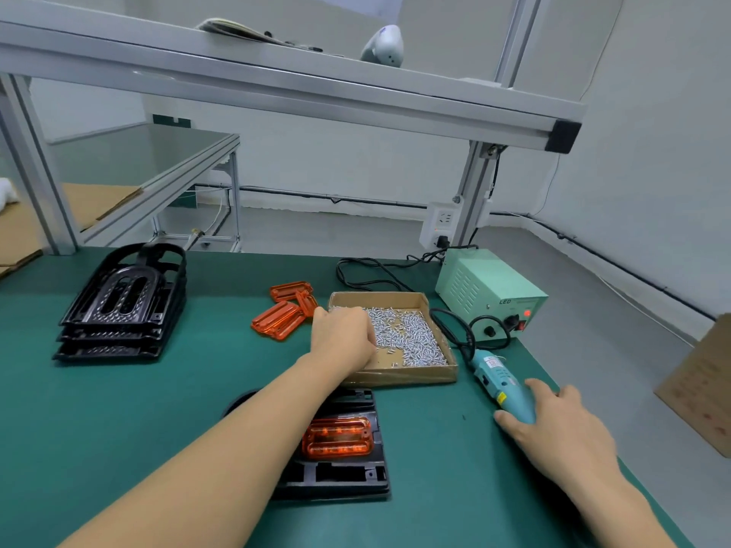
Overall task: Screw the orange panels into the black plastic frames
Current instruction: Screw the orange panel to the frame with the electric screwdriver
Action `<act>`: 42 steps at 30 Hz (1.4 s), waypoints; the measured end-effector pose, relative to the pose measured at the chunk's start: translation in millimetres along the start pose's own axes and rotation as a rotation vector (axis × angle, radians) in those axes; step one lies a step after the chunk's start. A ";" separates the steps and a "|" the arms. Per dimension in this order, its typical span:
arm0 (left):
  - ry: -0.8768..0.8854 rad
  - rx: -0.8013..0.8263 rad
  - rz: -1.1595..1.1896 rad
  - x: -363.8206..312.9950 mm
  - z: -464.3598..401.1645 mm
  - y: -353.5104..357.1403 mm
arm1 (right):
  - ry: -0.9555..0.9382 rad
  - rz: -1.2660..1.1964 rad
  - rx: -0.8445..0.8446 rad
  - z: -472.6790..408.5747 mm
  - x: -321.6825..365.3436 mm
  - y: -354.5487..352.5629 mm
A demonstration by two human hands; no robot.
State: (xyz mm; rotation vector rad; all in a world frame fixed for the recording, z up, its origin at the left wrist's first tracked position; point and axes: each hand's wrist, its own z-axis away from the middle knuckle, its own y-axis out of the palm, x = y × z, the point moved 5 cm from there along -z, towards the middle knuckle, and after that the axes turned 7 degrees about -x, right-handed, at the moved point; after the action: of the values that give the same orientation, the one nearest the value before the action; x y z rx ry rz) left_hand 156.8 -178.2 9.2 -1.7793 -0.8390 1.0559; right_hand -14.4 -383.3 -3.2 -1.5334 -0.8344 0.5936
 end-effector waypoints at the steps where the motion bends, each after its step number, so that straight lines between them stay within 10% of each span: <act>1: 0.003 0.000 -0.035 -1.3 -3.1 3.5 | 0.004 0.004 0.007 0.1 -1.1 0.9; 21: 0.257 0.205 -0.448 -26.0 -8.8 15.2 | -0.060 -0.150 0.220 -2.3 -11.3 -4.3; 32: -0.233 -0.001 1.087 18.5 39.8 -32.3 | 0.116 -1.290 0.480 17.3 -10.1 -15.2; 37: -0.386 0.007 1.427 34.0 76.4 -43.5 | 0.186 -2.009 0.523 20.5 21.2 -21.9; 42: -0.473 0.015 1.568 38.2 103.4 -48.0 | 0.040 -2.217 0.511 31.8 61.1 -36.2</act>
State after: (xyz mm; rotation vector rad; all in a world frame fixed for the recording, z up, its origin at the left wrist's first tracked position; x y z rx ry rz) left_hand 73.6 -91.6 15.0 -2.0717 0.5911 2.4589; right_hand -8.0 -315.1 33.9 0.3679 -1.5518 -0.8365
